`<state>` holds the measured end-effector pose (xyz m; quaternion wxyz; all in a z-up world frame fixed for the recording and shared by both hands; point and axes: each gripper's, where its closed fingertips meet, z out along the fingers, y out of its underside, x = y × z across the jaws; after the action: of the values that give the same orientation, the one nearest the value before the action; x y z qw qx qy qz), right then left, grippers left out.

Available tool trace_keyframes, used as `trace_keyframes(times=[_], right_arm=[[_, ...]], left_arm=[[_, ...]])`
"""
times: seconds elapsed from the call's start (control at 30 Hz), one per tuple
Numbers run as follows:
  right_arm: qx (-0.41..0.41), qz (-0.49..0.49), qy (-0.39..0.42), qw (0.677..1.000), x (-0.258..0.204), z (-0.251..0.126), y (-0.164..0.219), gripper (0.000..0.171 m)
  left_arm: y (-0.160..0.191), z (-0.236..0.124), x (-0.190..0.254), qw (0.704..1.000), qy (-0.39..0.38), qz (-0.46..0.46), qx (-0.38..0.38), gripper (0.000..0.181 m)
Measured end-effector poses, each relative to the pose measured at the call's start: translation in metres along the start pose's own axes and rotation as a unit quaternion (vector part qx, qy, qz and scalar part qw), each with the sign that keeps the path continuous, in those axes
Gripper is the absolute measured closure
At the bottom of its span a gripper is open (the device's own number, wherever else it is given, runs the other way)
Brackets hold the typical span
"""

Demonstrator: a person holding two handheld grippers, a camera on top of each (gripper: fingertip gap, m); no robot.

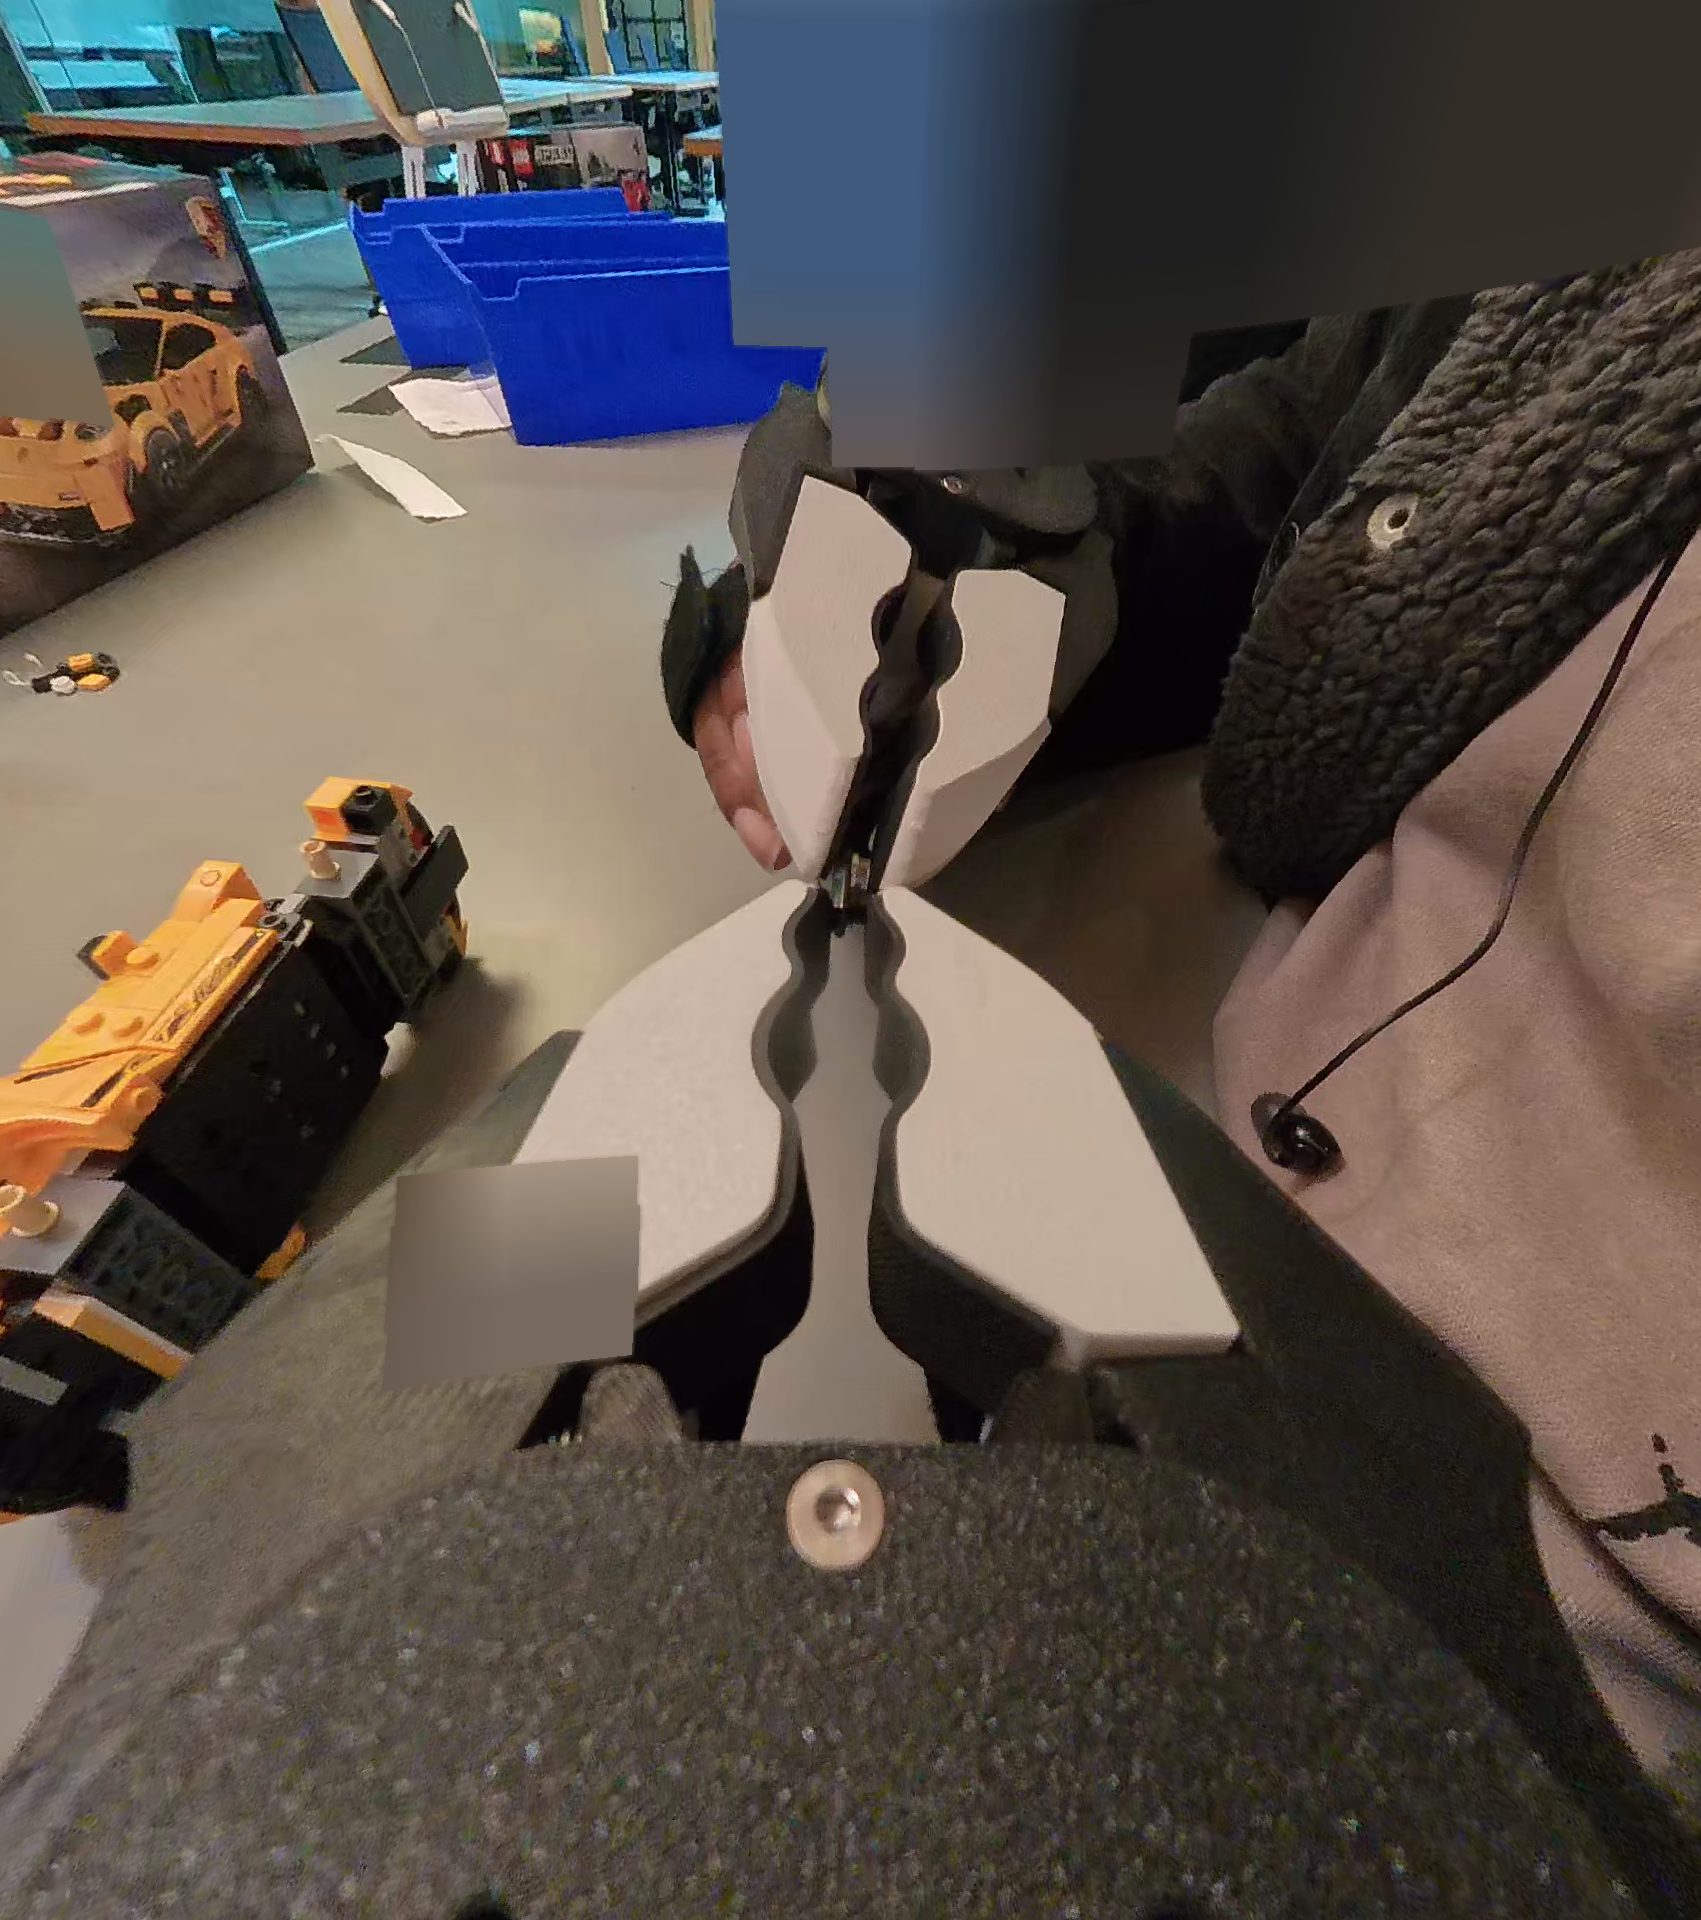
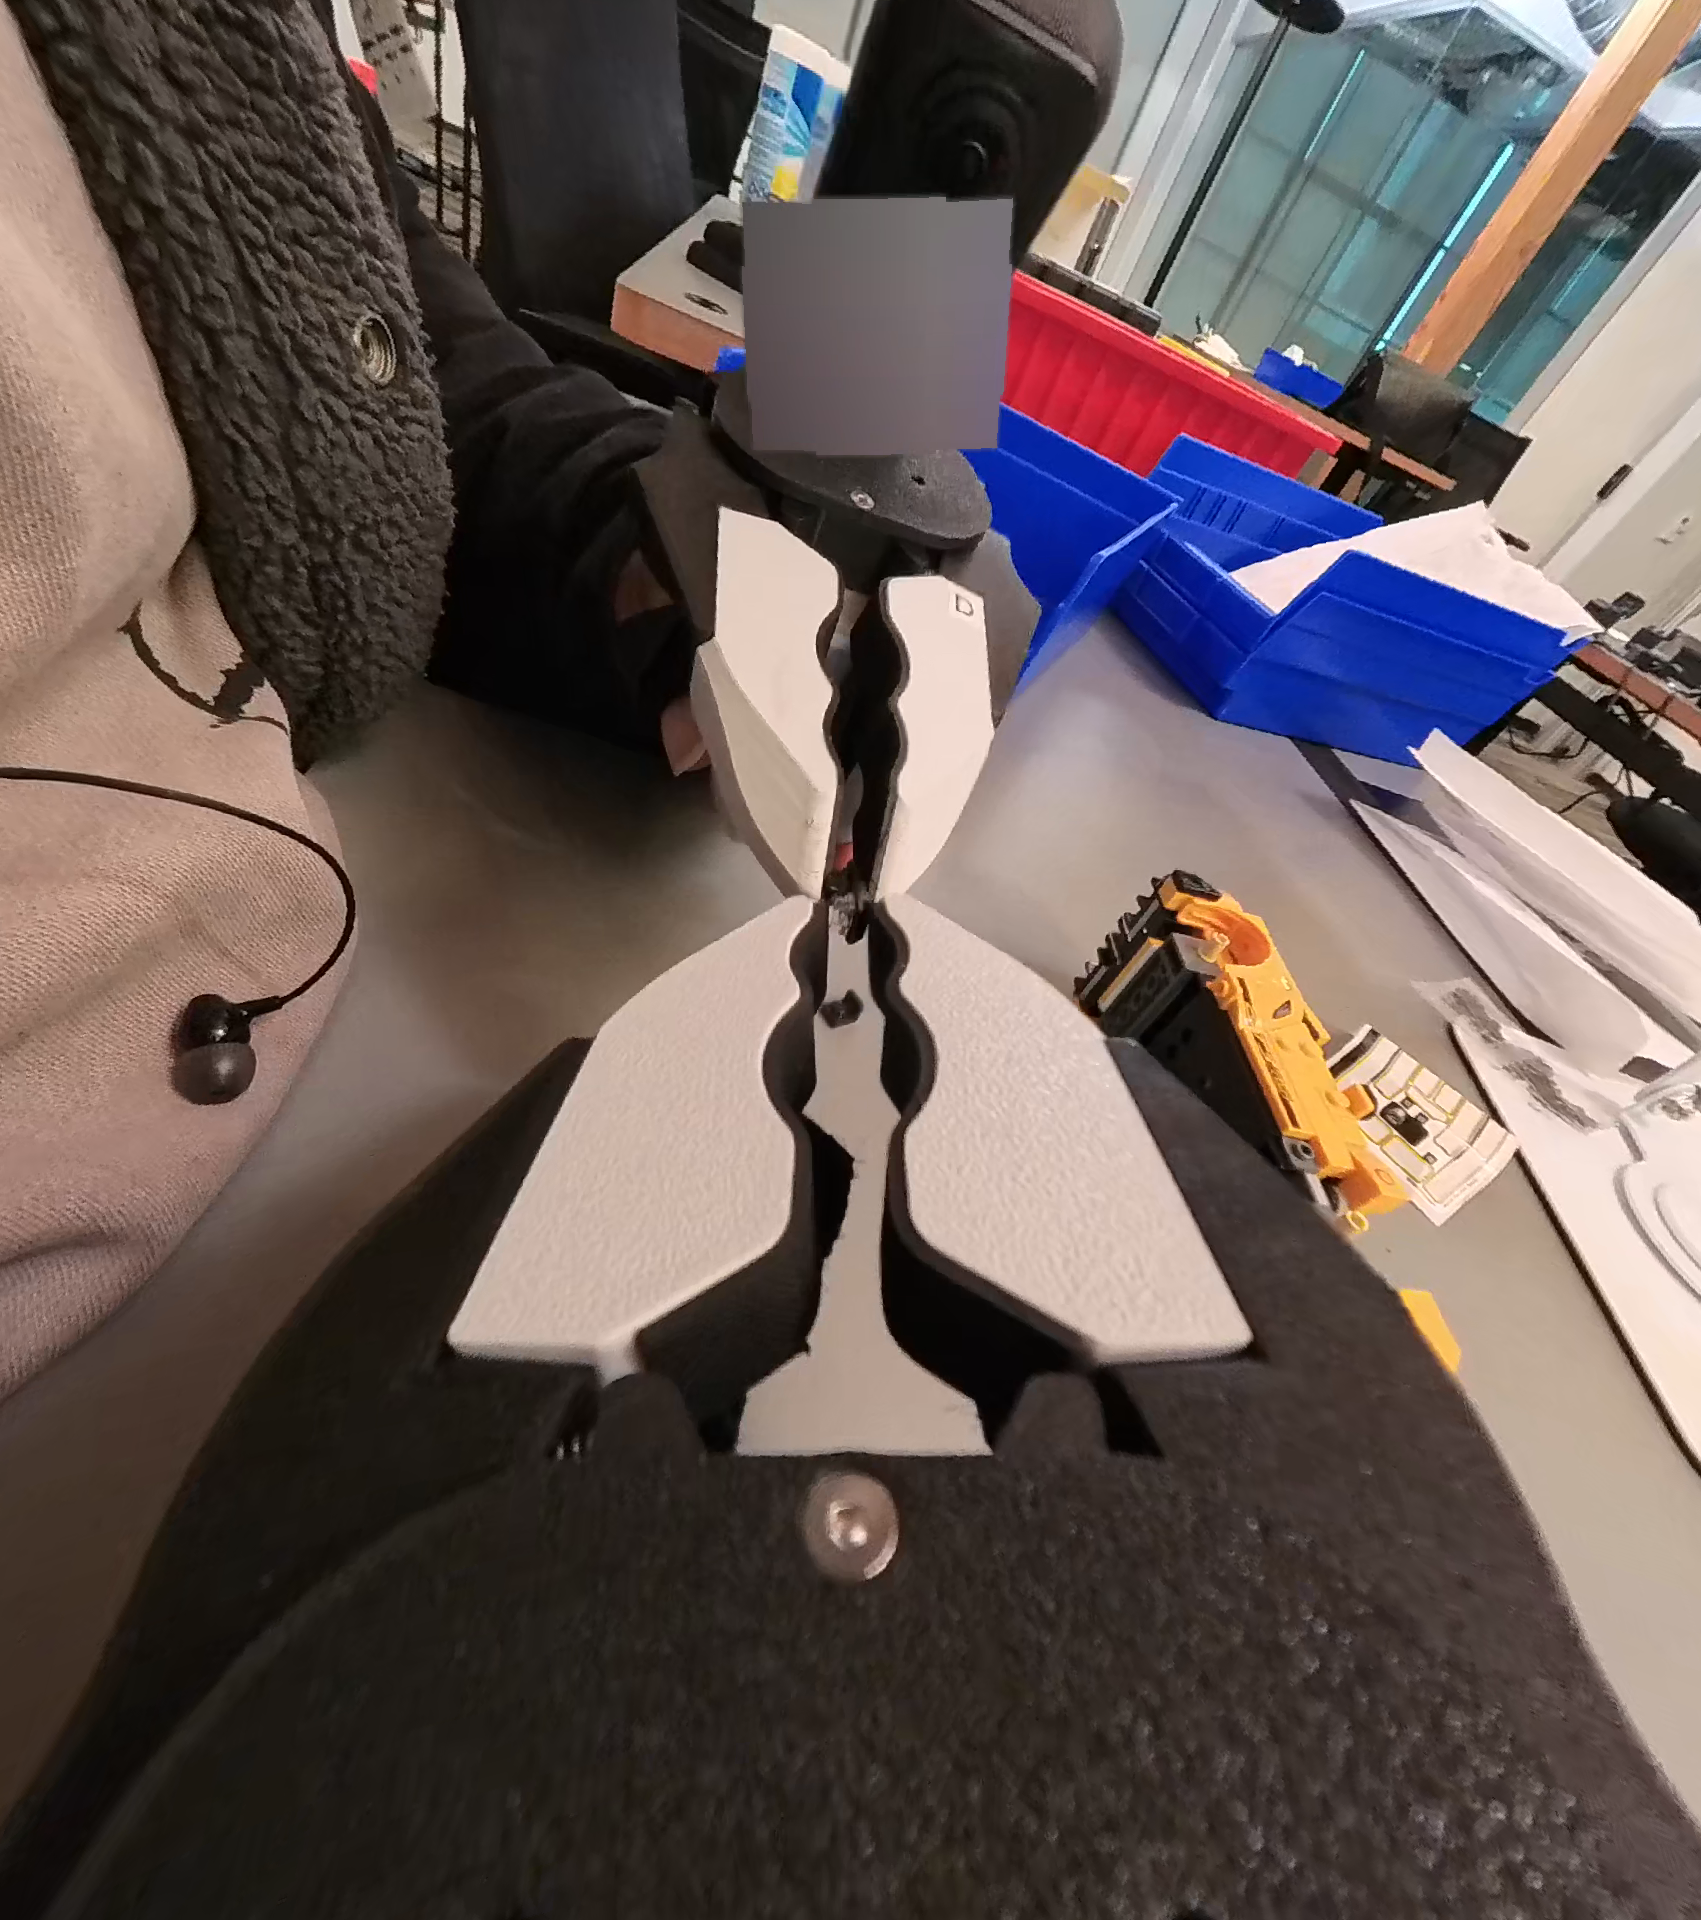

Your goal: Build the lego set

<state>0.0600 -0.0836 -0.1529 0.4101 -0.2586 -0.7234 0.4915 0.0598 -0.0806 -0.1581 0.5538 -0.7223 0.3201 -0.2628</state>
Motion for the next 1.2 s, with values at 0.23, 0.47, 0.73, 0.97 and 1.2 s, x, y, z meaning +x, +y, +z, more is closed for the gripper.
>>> trace_keyframes(times=[0.23, 0.47, 0.73, 0.97, 1.2], right_arm=[[0.007, -0.007, 0.004, 1.000, 0.001, 0.000, -0.002, 0.164], [0.005, -0.004, -0.001, 1.000, 0.001, 0.000, 0.000, 0.164], [0.002, 0.005, -0.009, 1.000, 0.000, 0.001, 0.002, 0.163], [-0.002, 0.010, -0.013, 1.000, 0.001, 0.001, 0.006, 0.161], [-0.009, 0.024, -0.016, 1.000, 0.003, 0.002, 0.009, 0.159]], left_arm=[[-0.002, 0.000, 0.000, 0.999, -0.011, 0.037, 0.012, 0.174], [-0.001, 0.001, 0.000, 0.997, -0.025, 0.072, 0.006, 0.174], [0.000, 0.001, 0.001, 0.996, -0.026, 0.083, 0.002, 0.174], [0.003, 0.003, 0.001, 0.996, -0.025, 0.083, -0.004, 0.174], [0.004, 0.003, 0.000, 0.997, -0.022, 0.071, -0.008, 0.174]])
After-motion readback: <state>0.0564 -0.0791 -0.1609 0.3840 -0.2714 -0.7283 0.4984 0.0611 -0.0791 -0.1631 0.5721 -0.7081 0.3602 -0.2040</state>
